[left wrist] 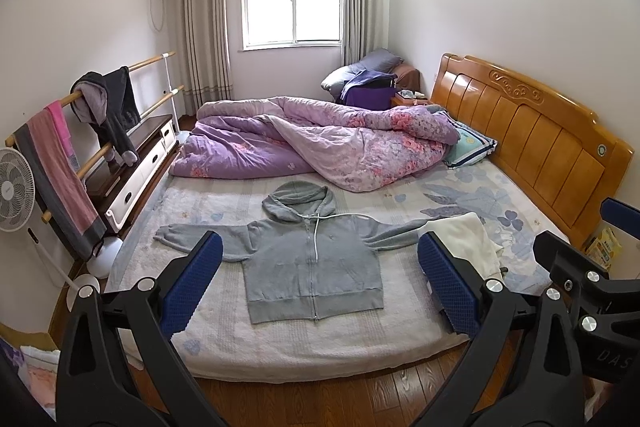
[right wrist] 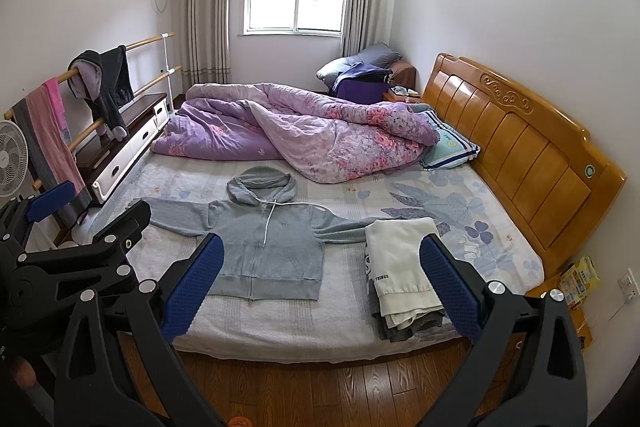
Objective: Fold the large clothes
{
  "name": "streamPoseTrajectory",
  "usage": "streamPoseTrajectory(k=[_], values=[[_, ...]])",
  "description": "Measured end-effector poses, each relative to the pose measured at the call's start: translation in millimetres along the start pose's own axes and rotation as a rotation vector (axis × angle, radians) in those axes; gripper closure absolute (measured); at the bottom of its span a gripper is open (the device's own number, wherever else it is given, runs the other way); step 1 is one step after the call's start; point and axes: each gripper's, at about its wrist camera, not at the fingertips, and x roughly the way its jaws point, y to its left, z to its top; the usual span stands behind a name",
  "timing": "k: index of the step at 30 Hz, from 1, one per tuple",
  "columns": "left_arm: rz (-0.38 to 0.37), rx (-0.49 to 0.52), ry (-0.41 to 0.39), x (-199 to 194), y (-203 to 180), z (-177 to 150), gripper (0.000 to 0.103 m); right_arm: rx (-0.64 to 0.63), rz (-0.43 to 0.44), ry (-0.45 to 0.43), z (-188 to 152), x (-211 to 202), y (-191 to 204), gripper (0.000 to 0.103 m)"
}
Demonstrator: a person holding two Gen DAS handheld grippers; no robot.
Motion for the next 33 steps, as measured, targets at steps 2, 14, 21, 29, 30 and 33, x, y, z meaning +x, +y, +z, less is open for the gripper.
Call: streamPoseTrajectory(k=[2,14,21,29,30,33], values=[[-0.001,0.002,-0.011,-0.1,0.6,-0.9,0.005,0.001,0.001,0.000,0.2,0.8,-0.5,0.008],[-0.003,0.007,-0.014,-0.3,3.4,0.8,0.005,0.002,-0.003,0.002,-1.0,1.2,0.5,0.008],[-0.001,0.009,-0.015,-0.5,4.6,1.1,0.005,0.001,-0.006,0.003,-0.8,2.2,1.1,0.008],[-0.001,0.010,-0.013,-0.7,5.1,1.2,0.005,0.001,-0.007,0.003,-1.2,1.7,2.1,0.008],[0.000,0.010,-0.014,-0.9,4.9,1.1,0.005,0.000,-0.008,0.002,-0.9,1.7,2.1,0.008],[-0.002,0.008,-0.012,0.2,4.8,2.4,0.005,0.000,-0.008,0.003,-0.8,1.8,1.9,0.008]])
